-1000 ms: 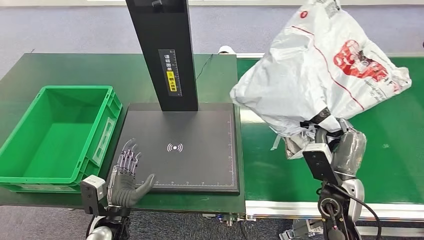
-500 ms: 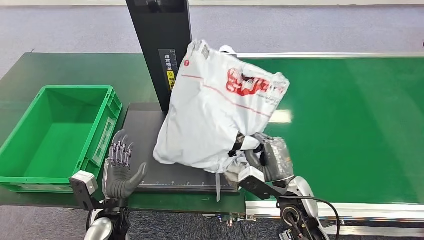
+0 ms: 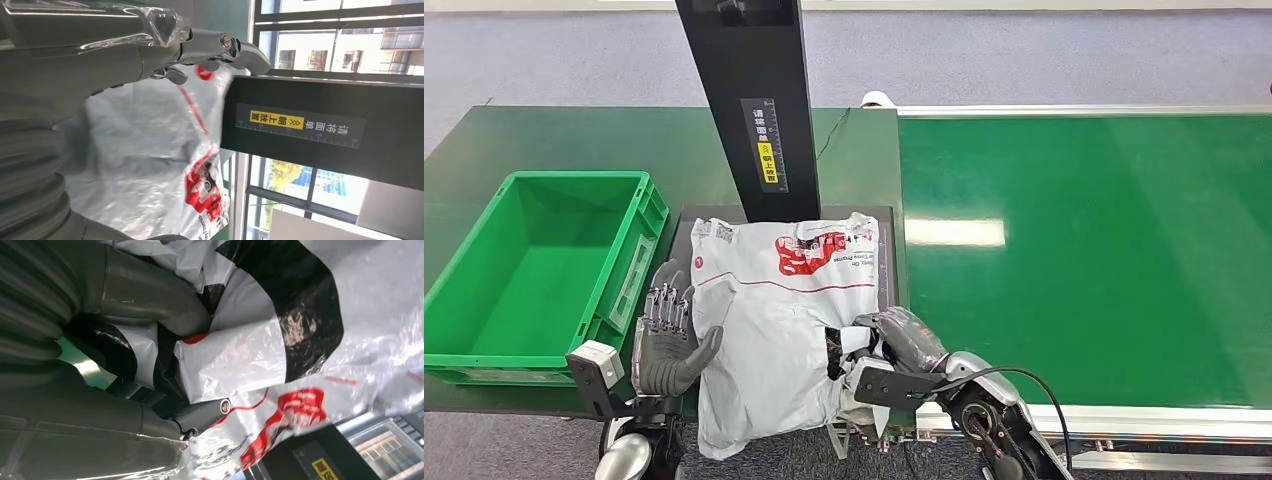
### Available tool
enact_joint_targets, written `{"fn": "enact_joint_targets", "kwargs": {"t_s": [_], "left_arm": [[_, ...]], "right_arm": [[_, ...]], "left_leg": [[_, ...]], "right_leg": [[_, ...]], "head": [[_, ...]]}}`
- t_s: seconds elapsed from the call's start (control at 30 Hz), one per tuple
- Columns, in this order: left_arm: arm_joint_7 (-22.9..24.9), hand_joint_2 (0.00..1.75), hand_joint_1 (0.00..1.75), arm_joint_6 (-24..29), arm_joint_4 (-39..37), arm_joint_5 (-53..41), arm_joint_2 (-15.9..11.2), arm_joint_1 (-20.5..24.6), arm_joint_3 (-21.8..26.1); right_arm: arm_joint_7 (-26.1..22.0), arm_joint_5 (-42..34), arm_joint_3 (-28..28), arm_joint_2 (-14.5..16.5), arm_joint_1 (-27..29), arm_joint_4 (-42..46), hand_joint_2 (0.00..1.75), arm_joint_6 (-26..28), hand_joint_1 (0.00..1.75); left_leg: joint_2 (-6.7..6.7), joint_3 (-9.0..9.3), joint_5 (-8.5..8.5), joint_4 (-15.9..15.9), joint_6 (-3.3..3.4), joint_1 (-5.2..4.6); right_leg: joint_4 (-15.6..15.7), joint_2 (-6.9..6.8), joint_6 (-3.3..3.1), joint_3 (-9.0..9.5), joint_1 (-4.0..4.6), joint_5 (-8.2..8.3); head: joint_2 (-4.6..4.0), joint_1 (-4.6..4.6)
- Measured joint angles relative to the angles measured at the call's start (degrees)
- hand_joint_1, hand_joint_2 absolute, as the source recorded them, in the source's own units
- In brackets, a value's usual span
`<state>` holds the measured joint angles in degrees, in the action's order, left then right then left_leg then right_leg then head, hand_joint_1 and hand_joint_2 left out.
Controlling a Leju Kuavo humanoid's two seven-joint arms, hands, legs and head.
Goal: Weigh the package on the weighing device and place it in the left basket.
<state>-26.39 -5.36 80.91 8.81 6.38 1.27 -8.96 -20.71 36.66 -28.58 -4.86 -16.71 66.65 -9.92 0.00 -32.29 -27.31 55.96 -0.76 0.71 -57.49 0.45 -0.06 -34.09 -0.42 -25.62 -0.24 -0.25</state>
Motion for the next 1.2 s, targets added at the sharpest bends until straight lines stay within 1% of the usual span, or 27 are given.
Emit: {"fn": "enact_joint_targets", "kwargs": {"t_s": [0.2,0.27,0.37,0.43,0.5,0.6,0.7,0.8,1.03,1.1,1.2], "left_arm": [[1.2,1.75,0.00,1.6,0.0,0.0,0.0,-0.2,0.3],[1.3,1.75,0.00,2.0,0.0,0.0,0.0,-0.2,0.5],[1.3,1.75,0.00,2.9,0.1,0.1,0.0,-0.1,0.8],[0.7,1.75,0.00,3.4,0.3,0.4,0.0,-0.1,1.0],[-0.2,1.75,0.00,3.9,0.8,0.7,0.0,-0.2,1.1],[-1.0,1.75,0.00,4.9,2.0,0.0,0.0,-0.7,1.2],[-1.5,1.75,0.00,5.4,2.9,-2.8,-0.1,-1.2,1.2],[-1.8,1.75,0.00,5.6,3.4,-4.8,-0.2,-1.4,0.9],[-2.1,1.75,0.00,6.0,3.8,-5.7,-0.3,-1.6,0.6],[-2.4,1.75,0.00,6.3,4.1,-6.6,-0.3,-1.8,0.5],[-3.4,1.75,0.00,7.1,5.3,-8.5,-0.3,-2.5,0.3]], "right_arm": [[0.8,-0.7,-2.0,0.0,-1.0,-2.4,1.75,-3.3,1.75],[0.3,-1.3,-2.6,0.0,-1.5,-3.5,1.75,-4.1,1.75],[-2.0,-3.4,-3.4,0.0,-2.1,-4.7,1.75,-6.5,1.75],[-3.2,-4.6,-3.8,0.0,-2.3,-5.2,1.75,-7.5,0.87],[-3.3,-5.0,-4.1,0.0,-2.5,-5.6,1.75,-6.7,0.00],[-2.1,-5.5,-4.1,0.0,-2.7,-5.9,1.75,-3.5,0.00],[-1.4,-6.4,-3.4,0.2,-2.7,-5.9,1.75,-1.4,0.00],[-1.4,-6.9,-2.6,0.5,-2.6,-5.9,1.75,-0.6,0.00],[-1.4,-6.9,-1.9,0.8,-2.5,-5.9,1.75,0.1,0.00],[-1.8,-7.1,-1.4,1.1,-2.2,-5.7,1.75,1.5,0.00],[-2.9,-7.8,0.2,1.6,-1.1,-4.4,1.75,5.6,0.00]], "left_leg": [[0.00,0.00,0.00,0.0,0.00,0.00],[0.00,0.01,0.00,0.0,0.00,0.00],[0.00,0.03,0.00,0.0,0.00,0.00],[0.00,0.03,0.00,0.0,0.00,0.00],[0.00,0.02,0.00,0.0,0.00,0.00],[0.00,0.02,0.00,0.0,0.00,0.00],[0.00,0.02,0.00,0.0,0.00,0.00],[0.01,0.03,0.00,0.0,0.00,0.00],[0.00,0.04,0.00,0.0,0.00,0.00],[0.00,0.03,0.00,0.0,0.00,0.00],[0.00,0.02,0.00,0.0,0.00,0.00]], "right_leg": [[0.0,0.00,0.00,0.00,0.00,0.00],[0.0,0.00,0.00,0.00,0.00,0.00],[0.0,0.00,0.00,0.01,0.00,0.00],[0.0,0.00,0.00,0.01,0.00,0.00],[0.0,0.00,0.00,0.01,0.00,0.00],[0.0,0.00,0.00,0.01,0.00,0.00],[0.0,0.00,0.00,0.01,0.00,0.00],[0.0,0.00,0.00,0.01,0.00,0.00],[0.0,0.00,0.00,0.01,0.00,0.00],[0.0,0.00,0.00,0.01,0.00,0.00],[0.0,0.00,0.00,0.00,0.00,0.00]], "head": [[0.00,0.01],[0.00,0.01],[0.00,0.01],[0.00,0.00],[0.00,0.01],[0.00,0.01],[0.00,0.01],[-0.01,0.01],[0.00,0.01],[0.00,0.01],[0.00,0.02]]}}
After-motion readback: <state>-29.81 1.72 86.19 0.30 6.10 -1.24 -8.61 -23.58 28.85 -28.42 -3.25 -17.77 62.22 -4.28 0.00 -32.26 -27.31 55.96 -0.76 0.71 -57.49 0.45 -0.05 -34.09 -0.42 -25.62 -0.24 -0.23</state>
